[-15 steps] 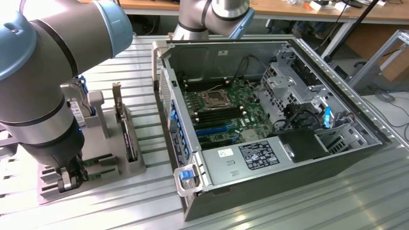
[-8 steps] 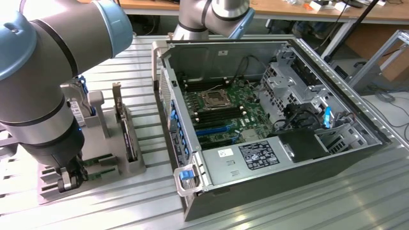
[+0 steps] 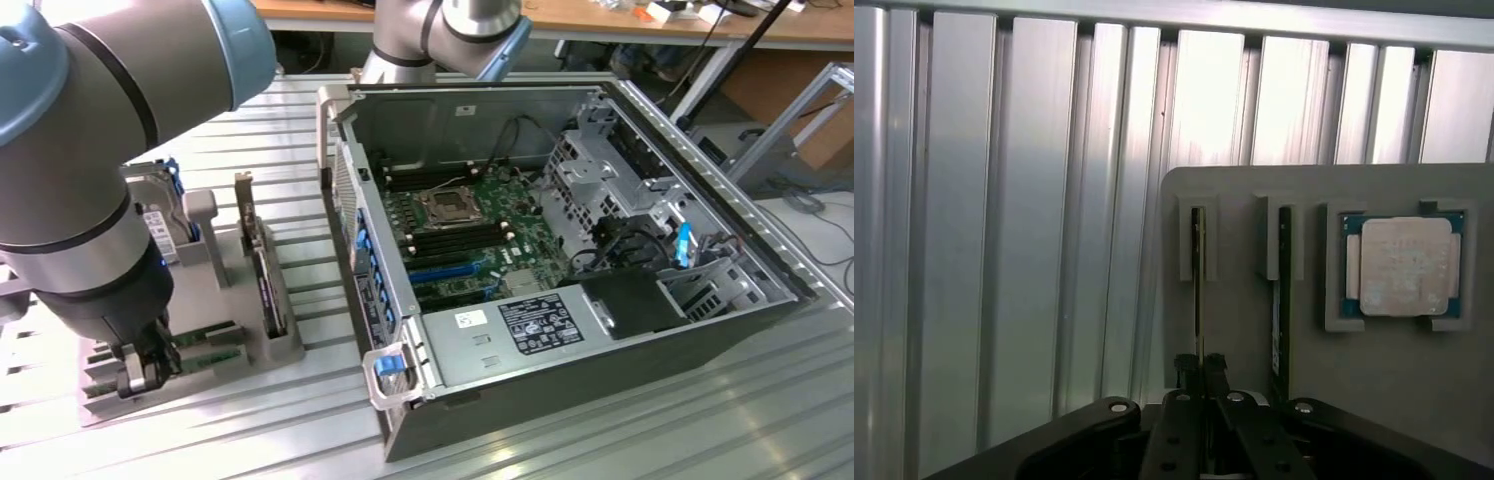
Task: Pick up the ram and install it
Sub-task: 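Pick up the ram and move it above insertion slot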
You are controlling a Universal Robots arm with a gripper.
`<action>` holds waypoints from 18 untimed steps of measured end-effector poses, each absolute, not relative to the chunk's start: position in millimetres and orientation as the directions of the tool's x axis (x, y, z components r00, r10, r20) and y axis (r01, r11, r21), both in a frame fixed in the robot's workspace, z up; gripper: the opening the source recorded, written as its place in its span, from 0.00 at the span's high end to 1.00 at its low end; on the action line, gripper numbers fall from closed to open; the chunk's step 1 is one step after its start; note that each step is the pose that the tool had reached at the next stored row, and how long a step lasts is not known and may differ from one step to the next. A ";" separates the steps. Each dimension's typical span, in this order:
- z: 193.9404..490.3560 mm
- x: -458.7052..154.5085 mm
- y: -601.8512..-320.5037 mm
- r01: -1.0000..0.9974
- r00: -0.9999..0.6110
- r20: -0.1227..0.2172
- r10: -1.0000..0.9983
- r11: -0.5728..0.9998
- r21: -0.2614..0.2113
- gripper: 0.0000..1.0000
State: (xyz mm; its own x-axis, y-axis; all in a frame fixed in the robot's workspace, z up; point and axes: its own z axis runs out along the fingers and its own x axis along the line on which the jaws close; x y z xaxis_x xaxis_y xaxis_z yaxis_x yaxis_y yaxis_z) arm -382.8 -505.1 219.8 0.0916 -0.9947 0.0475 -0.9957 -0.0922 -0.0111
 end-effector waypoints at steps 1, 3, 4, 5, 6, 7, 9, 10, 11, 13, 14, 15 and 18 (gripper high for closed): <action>221.3 -382.8 -505.1 -0.996 0.092 0.048 -0.995 -0.092 -0.011 0.88; 225.0 -382.8 -505.1 -0.996 0.092 0.048 -0.995 -0.092 -0.011 0.88; 227.2 -382.8 -505.1 -0.996 0.092 0.047 -0.995 -0.092 -0.011 0.88; 228.1 -382.8 -505.1 -0.996 0.092 0.048 -0.995 -0.092 -0.011 0.88; 229.1 -382.8 -505.1 -0.996 0.092 0.048 -0.995 -0.092 -0.011 0.88; 230.5 -382.8 -505.1 -0.996 0.092 0.048 -0.995 -0.092 -0.011 0.88; 234.9 -382.8 -505.1 -0.996 0.092 0.047 -0.995 -0.092 -0.011 0.88; 236.4 -382.8 -505.1 -0.996 0.092 0.048 -0.995 -0.092 -0.011 0.88; 237.8 -382.8 -505.1 -0.996 0.092 0.048 -0.995 -0.092 -0.011 0.88; 240.9 -382.8 -505.1 -0.996 0.092 0.048 -0.995 -0.092 -0.011 0.88; 242.5 -382.8 -505.1 -0.996 0.092 0.048 -0.995 -0.092 -0.011 0.88; 243.7 -382.8 -505.1 -0.996 0.092 0.047 -0.995 -0.092 -0.011 0.88; 245.9 -382.8 -505.1 -0.996 0.092 0.048 -0.995 -0.092 -0.011 0.88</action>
